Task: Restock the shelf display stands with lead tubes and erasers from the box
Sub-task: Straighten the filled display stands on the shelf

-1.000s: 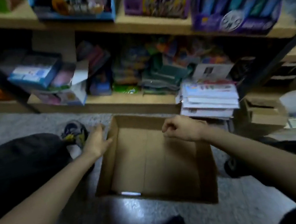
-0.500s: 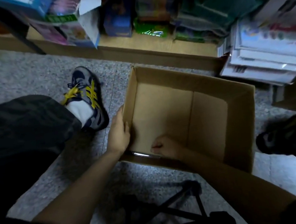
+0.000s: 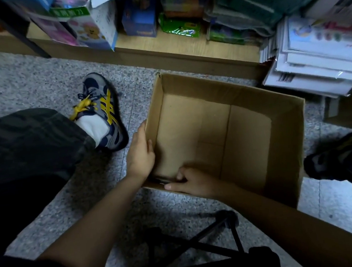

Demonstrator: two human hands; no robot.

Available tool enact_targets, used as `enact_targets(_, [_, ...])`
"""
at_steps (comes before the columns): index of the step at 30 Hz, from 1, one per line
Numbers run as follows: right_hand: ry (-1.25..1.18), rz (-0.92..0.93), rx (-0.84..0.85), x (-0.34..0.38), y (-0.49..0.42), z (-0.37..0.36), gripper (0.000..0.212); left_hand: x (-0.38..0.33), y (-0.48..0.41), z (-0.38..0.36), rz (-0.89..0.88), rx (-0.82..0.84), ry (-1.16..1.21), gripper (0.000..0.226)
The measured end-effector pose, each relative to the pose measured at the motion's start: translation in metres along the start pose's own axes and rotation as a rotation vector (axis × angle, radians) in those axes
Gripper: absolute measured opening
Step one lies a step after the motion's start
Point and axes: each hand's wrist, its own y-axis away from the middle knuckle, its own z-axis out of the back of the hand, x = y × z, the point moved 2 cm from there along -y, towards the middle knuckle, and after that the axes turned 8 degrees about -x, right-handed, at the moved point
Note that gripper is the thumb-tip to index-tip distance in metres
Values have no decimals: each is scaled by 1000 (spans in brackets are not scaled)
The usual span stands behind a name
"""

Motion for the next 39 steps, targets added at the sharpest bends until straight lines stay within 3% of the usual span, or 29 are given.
enact_targets(4, [-35,112,40,6,21,12,29,2,-3,-1,6,6,28,57])
enact_targets(10, [159,196,-49,25,42,49,10,-9,-12,8,43,97,41,49])
enact_targets(13, [-34,115,-182,35,56,79,24,-33,-19,26,13,35,45,36])
enact_targets(15, [-251,112,-277,48,69,100,27,-57,-20,43,-24,12,157,28])
enact_targets(18, [-478,188,-373,73,93,131,19,-104,-11,64,-43,143,443,16])
enact_targets(21, [-578,246,-439,94,119,159,9,-161,-1,83,-46,236,789,25])
enact_targets(25, [-674,334,-563,119,155,188,5,-229,6,110,-174,169,942,19])
enact_targets(30, [-533,407,-612,140,203,222,1,-290,12,126,-380,195,879,13])
enact_targets(34, [-288,534,-818,159,239,262,12,-336,14,135,-509,247,831,13])
enact_targets(39, [-242,655,-997,180,268,306,15,-387,9,135,-607,291,793,14])
